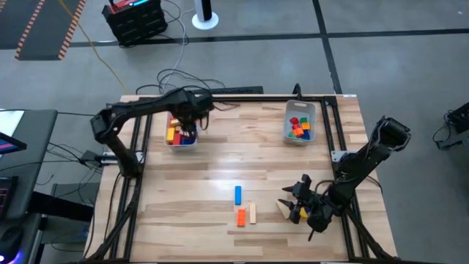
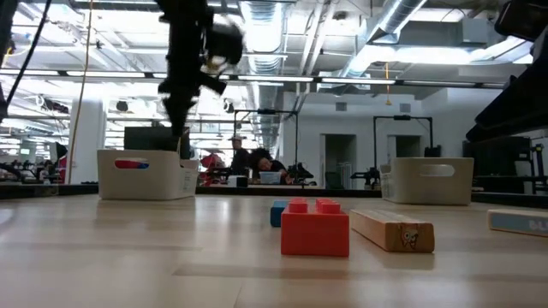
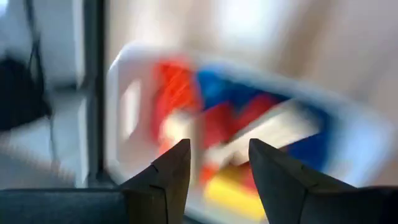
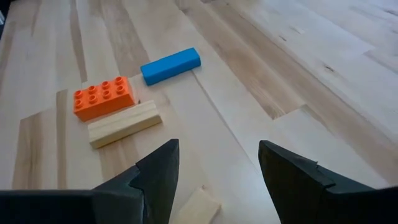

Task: Sort blocks by size
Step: Put the large blue block into the white bin

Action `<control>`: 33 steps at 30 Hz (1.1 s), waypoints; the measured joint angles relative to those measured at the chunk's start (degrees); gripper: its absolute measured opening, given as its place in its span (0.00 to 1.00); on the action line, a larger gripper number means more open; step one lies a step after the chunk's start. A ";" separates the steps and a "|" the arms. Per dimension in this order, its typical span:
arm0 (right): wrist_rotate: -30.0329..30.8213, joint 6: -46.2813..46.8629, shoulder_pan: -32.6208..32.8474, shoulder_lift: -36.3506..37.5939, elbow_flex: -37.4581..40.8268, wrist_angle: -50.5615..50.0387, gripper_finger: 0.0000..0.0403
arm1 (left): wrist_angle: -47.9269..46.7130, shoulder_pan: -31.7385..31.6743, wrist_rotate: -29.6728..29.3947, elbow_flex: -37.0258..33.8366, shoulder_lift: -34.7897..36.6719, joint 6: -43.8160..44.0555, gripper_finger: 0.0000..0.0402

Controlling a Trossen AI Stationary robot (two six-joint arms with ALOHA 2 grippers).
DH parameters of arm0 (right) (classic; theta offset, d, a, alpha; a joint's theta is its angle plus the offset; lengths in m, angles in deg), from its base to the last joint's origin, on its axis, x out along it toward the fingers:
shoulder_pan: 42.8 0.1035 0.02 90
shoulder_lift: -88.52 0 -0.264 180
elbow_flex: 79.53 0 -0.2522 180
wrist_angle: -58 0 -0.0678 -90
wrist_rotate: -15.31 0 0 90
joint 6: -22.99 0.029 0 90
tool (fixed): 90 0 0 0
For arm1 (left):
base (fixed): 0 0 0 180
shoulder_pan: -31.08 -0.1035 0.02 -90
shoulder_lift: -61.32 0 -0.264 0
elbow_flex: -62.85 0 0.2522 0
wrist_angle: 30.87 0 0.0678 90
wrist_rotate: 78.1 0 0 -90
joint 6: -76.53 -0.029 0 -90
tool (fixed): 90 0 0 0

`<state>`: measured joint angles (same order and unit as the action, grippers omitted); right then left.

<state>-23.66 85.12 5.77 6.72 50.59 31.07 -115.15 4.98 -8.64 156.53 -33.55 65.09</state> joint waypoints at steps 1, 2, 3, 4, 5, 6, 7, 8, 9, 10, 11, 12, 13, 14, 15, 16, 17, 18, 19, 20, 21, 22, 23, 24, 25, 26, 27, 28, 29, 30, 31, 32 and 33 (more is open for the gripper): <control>0.02 -0.01 -0.06 0.00 0.00 0.02 0.62 | 1.89 2.05 1.70 0.00 0.75 -0.77 0.40; 0.10 -0.02 -0.29 0.00 0.00 -0.02 0.62 | 3.98 4.48 3.72 0.02 1.33 -1.53 0.40; 0.11 -0.02 -0.45 0.00 0.00 -0.02 0.62 | 6.53 7.20 5.38 0.02 1.73 -2.83 0.40; 0.11 -0.02 -0.70 0.00 0.00 0.00 0.62 | 9.50 10.06 7.17 0.05 1.93 -4.72 0.40; 0.09 -0.02 -0.83 0.00 0.00 -0.02 0.62 | 12.17 13.14 8.81 0.07 1.97 -6.99 0.40; 0.05 -0.02 -1.01 0.00 0.00 -0.02 0.62 | 14.39 16.23 9.90 0.07 1.93 -9.72 0.40; -0.19 -0.02 -1.06 0.00 0.00 -0.03 0.62 | 16.60 19.20 10.20 -0.08 1.84 -12.57 0.40; -0.74 0.01 -1.00 0.00 0.00 -0.09 0.62 | 18.98 22.04 10.38 -0.67 1.88 -15.46 0.40; -1.70 0.32 -0.86 0.00 0.00 -0.33 0.62 | 21.26 24.69 10.44 -1.48 1.96 -18.37 0.40; -2.75 1.10 -0.63 0.00 -0.01 -0.88 0.62 | 24.06 27.24 10.37 -2.42 1.99 -21.34 0.40; -3.49 2.46 -0.35 0.00 -0.02 -1.80 0.62 | 26.80 29.47 10.11 -3.39 1.96 -24.26 0.40; -4.17 4.10 0.00 0.00 -0.02 -3.08 0.62 | 29.09 31.64 9.47 -4.46 1.89 -26.57 0.40; -4.55 5.99 0.25 0.00 -0.02 -4.66 0.62 | 31.71 33.59 8.20 -5.74 1.88 -28.38 0.40; -4.81 7.96 0.43 0.00 -0.02 -6.41 0.62 | 35.06 35.31 6.73 -7.18 1.88 -29.82 0.40; -4.84 9.68 0.66 -0.02 -0.02 -8.06 0.62 | 39.08 36.82 5.51 -8.61 1.87 -30.96 0.40; -4.83 11.24 0.86 -0.02 -0.02 -9.51 0.62 | 42.51 37.98 4.90 -9.84 1.84 -31.88 0.40; -4.83 12.52 0.93 -0.02 -0.02 -10.63 0.62 | 44.97 38.84 4.64 -10.86 1.80 -32.35 0.40; -4.83 13.39 0.91 -0.02 -0.02 -11.54 0.62 | 47.15 39.28 4.45 -11.42 1.11 -32.47 0.40; -4.84 14.01 0.79 -0.01 -0.02 -12.07 0.62 | 48.63 39.44 4.40 -11.41 0.34 -32.44 0.40; -4.81 14.24 0.79 -0.02 -0.02 -12.31 0.62 | 48.68 39.52 4.40 -11.18 -0.50 -32.41 0.40; -4.79 14.29 0.69 -0.02 -0.02 -12.37 0.62 | 47.68 39.54 4.37 -10.75 -1.77 -32.26 0.40; -4.79 14.14 0.41 -0.02 -0.02 -12.33 0.62 | 46.83 39.54 4.42 -9.92 -3.21 -32.24 0.40; -4.79 14.03 0.26 -0.02 -0.02 -12.25 0.62 | 46.62 39.53 4.58 -8.85 -4.80 -32.36 0.40; -4.79 13.67 -0.04 -0.02 -0.02 -12.15 0.62 | 46.16 39.55 4.74 -7.75 -6.39 -32.79 0.40; -4.76 13.34 -0.32 -0.02 -0.02 -12.20 0.62 | 44.89 39.55 4.91 -6.68 -7.83 -33.24 0.40; -4.77 13.15 -0.47 -0.02 -0.02 -12.14 0.62 | 43.45 39.55 5.07 -5.33 -9.44 -33.58 0.40; -4.79 13.09 -0.61 -0.04 -0.02 -12.06 0.62 | 42.75 39.55 5.24 -3.90 -10.91 -33.76 0.40; -4.79 13.09 -0.65 -0.04 -0.02 -12.10 0.62 | 41.94 39.57 5.34 -2.65 -12.13 -33.93 0.40; -4.77 13.07 -0.63 -0.02 -0.02 -12.17 0.62 | 40.51 39.57 5.75 -1.29 -13.47 -34.19 0.40; -4.79 12.97 -0.58 -0.02 -0.02 -12.18 0.62 | 39.14 39.53 6.59 0.00 -14.37 -34.58 0.40; -4.85 12.79 -0.52 -0.02 -0.02 -12.06 0.62 | 38.15 39.53 7.63 1.39 -15.29 -35.10 0.40; -4.84 12.62 -0.45 -0.02 -0.02 -12.02 0.62 | 37.68 39.53 8.71 2.69 -16.34 -35.59 0.40; -4.88 12.60 -0.46 -0.02 -0.02 -12.05 0.62 | 37.00 39.53 9.75 3.92 -17.24 -36.08 0.40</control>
<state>-28.54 97.72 5.31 6.70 50.57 19.02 -78.15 44.51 1.10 160.45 -50.78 29.00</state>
